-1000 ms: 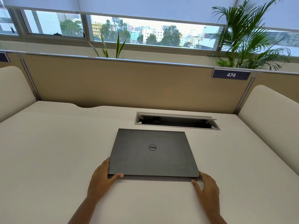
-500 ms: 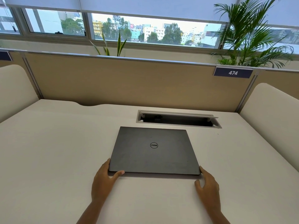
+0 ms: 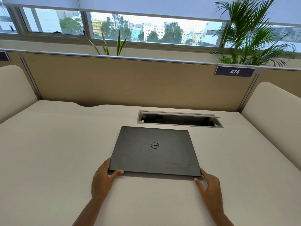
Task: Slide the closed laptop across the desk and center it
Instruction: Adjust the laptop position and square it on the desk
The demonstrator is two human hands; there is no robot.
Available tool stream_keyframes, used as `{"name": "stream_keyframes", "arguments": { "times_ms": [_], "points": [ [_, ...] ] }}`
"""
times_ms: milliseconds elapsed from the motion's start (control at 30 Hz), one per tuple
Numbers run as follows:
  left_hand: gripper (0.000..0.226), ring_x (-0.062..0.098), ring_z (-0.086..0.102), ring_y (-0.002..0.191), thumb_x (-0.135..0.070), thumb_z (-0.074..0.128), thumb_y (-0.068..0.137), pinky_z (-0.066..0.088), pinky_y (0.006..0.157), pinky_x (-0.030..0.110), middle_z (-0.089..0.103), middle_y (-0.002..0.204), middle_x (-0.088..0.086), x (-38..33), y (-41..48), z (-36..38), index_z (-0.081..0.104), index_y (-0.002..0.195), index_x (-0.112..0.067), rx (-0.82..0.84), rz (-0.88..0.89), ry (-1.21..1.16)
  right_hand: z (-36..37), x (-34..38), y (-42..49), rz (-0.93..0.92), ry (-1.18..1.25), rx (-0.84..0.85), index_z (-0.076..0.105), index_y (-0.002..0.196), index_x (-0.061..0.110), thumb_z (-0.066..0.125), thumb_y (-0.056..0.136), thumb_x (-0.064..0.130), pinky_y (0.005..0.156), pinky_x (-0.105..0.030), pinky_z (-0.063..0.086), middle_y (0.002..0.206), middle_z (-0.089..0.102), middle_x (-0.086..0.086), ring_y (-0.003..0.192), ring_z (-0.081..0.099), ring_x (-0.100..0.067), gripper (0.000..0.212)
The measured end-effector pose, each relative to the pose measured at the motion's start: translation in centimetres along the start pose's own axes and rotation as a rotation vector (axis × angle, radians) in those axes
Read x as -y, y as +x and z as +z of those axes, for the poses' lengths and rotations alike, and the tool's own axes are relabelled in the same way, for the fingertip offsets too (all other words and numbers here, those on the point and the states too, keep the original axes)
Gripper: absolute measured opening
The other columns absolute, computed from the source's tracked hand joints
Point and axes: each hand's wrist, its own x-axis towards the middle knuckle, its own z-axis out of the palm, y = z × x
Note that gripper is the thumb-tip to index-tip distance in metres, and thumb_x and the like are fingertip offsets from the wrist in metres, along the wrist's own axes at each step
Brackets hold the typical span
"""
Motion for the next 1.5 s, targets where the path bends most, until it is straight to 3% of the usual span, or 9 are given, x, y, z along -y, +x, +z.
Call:
{"name": "stream_keyframes", "arguments": {
  "times_ms": [467, 800, 1067, 1500],
  "points": [
    [0.059, 0.015, 0.054, 0.097, -0.029, 0.077, 0.073, 0.044, 0.08, 0.03, 0.063, 0.122, 0.0, 0.1, 0.1, 0.3, 0.053, 0.126, -0.019, -0.027, -0.044, -0.045, 0.2, -0.3, 1.1, 0.082, 0.128, -0.049, 0.063, 0.116, 0.011, 0.065, 0.082, 0.005, 0.086, -0.033, 0.038, 0.108, 0.064, -0.015, 0.111, 0.049, -0.027, 0.035],
    [0.061, 0.024, 0.056, 0.112, -0.03, 0.077, 0.074, 0.047, 0.093, 0.039, 0.063, 0.124, 0.003, -0.1, -0.2, 0.3, 0.052, 0.128, -0.016, -0.043, -0.052, -0.04, 0.5, -0.5, 1.3, 0.076, 0.099, -0.067, 0.062, 0.117, 0.011, 0.063, 0.084, 0.008, 0.08, -0.032, 0.039, 0.104, 0.065, -0.017, 0.102, 0.053, -0.028, 0.034],
    [0.061, 0.025, 0.056, 0.113, -0.029, 0.077, 0.074, 0.047, 0.094, 0.039, 0.063, 0.125, 0.006, -0.5, -0.5, 0.3, 0.053, 0.128, -0.013, -0.056, -0.045, -0.034, 0.6, -0.5, 1.4, 0.06, 0.074, -0.079, 0.061, 0.119, 0.009, 0.061, 0.085, 0.006, 0.085, -0.039, 0.045, 0.103, 0.067, -0.019, 0.102, 0.056, -0.032, 0.034],
    [0.062, 0.027, 0.055, 0.115, -0.029, 0.074, 0.076, 0.048, 0.097, 0.043, 0.061, 0.127, 0.009, -1.0, -0.9, 0.0, 0.05, 0.13, -0.011, -0.032, -0.059, 0.026, 0.7, -0.4, 1.4, 0.052, 0.043, -0.095, 0.06, 0.119, 0.009, 0.059, 0.086, 0.007, 0.082, -0.038, 0.044, 0.106, 0.067, -0.017, 0.103, 0.055, -0.033, 0.033]
  ]
}}
